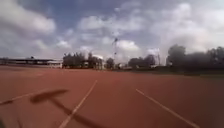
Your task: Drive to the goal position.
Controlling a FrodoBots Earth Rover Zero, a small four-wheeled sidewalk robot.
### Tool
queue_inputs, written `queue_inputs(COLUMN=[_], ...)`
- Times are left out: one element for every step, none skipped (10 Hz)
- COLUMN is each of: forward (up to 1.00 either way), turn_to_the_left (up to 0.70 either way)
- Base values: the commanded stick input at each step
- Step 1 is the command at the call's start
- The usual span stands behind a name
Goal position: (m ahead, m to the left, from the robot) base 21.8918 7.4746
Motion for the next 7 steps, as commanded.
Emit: queue_inputs(forward=[0.70,0.70,0.70,0.70,0.70,0.70,0.70], turn_to_the_left=[0.00,0.00,0.00,0.00,0.00,0.00,0.00])
